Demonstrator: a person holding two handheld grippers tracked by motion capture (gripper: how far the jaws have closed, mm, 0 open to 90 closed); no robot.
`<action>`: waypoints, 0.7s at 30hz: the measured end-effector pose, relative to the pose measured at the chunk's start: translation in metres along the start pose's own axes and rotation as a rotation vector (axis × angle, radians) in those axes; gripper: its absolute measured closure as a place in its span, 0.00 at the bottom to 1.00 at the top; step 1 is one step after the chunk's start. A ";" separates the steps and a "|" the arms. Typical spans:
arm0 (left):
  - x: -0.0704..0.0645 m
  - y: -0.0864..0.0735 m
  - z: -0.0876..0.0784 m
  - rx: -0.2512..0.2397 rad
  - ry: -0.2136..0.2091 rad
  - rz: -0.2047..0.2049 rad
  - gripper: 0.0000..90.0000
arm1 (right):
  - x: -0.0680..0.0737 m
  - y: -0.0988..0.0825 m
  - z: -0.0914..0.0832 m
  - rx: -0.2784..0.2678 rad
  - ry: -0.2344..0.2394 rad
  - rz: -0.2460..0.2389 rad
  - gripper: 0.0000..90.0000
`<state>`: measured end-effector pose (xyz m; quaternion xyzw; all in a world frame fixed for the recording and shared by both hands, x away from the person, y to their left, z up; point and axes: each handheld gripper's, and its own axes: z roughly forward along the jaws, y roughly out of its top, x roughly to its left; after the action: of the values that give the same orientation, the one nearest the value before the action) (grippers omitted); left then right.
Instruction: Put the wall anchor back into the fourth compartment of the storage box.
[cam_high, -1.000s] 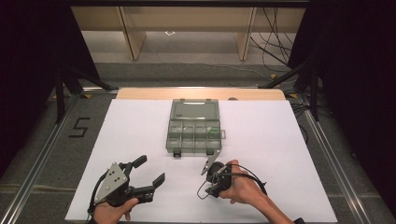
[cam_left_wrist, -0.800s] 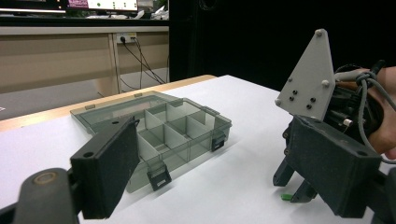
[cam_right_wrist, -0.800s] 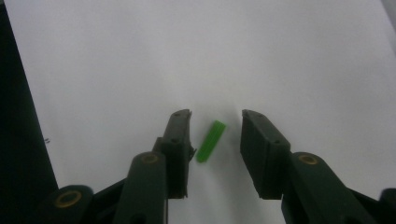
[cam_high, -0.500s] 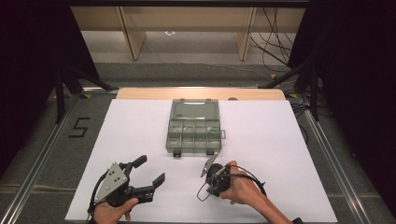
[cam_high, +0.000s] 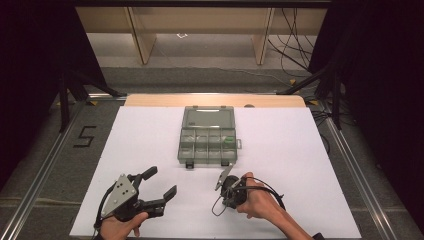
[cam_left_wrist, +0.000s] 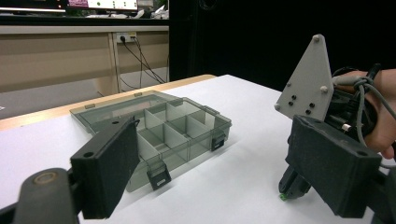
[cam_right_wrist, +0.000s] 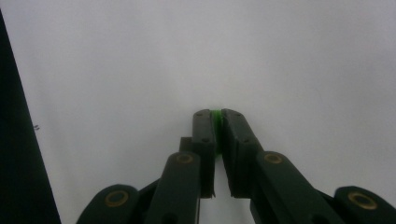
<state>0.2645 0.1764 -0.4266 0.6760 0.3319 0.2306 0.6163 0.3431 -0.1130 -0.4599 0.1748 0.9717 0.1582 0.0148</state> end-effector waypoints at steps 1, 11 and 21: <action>0.000 0.000 0.000 0.000 0.000 0.000 0.18 | 0.000 0.000 0.000 0.000 -0.001 -0.001 0.94; 0.000 0.000 0.000 0.001 0.001 0.001 0.18 | -0.007 0.001 -0.011 -0.039 -0.023 0.003 0.94; 0.000 0.000 0.000 0.003 0.003 0.002 0.18 | -0.019 0.004 -0.023 -0.073 -0.046 0.021 0.94</action>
<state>0.2647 0.1761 -0.4270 0.6769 0.3326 0.2316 0.6145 0.3601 -0.1223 -0.4373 0.1879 0.9628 0.1895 0.0418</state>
